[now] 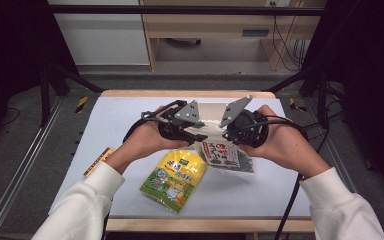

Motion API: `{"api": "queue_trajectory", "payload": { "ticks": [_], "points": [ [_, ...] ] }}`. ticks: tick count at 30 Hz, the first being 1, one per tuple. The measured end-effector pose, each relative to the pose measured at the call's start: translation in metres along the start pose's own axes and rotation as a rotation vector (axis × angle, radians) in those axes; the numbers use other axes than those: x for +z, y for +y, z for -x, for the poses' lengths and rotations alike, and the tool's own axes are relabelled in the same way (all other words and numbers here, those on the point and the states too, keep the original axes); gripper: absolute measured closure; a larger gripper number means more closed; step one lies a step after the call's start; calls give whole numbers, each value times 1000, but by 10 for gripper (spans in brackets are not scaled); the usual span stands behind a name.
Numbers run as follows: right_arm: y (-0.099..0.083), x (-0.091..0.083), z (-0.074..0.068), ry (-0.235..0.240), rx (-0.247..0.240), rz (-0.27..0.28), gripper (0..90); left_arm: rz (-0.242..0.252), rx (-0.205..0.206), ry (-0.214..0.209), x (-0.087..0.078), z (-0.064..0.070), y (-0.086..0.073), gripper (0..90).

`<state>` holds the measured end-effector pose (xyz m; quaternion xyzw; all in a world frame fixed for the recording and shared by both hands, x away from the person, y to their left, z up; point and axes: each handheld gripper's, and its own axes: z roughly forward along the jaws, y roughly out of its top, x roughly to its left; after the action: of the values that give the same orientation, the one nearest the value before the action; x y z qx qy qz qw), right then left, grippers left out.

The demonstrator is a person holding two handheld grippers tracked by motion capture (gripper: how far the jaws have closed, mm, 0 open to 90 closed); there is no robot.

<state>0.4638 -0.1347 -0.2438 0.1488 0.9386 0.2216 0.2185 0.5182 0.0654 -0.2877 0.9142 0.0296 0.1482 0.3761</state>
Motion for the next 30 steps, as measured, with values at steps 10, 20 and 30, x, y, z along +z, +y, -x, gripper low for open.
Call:
{"api": "queue_trajectory", "payload": {
  "ticks": [10,20,30],
  "points": [
    [-5,-37,2,-20,8,3,879,126,-139,64,-17,2,-4,146],
    [-10,-92,21,-102,71,86,884,150,-315,127,-51,11,-51,106],
    [3,-95,55,-123,126,157,884,112,-434,211,-63,34,-104,79]
  ]
}}
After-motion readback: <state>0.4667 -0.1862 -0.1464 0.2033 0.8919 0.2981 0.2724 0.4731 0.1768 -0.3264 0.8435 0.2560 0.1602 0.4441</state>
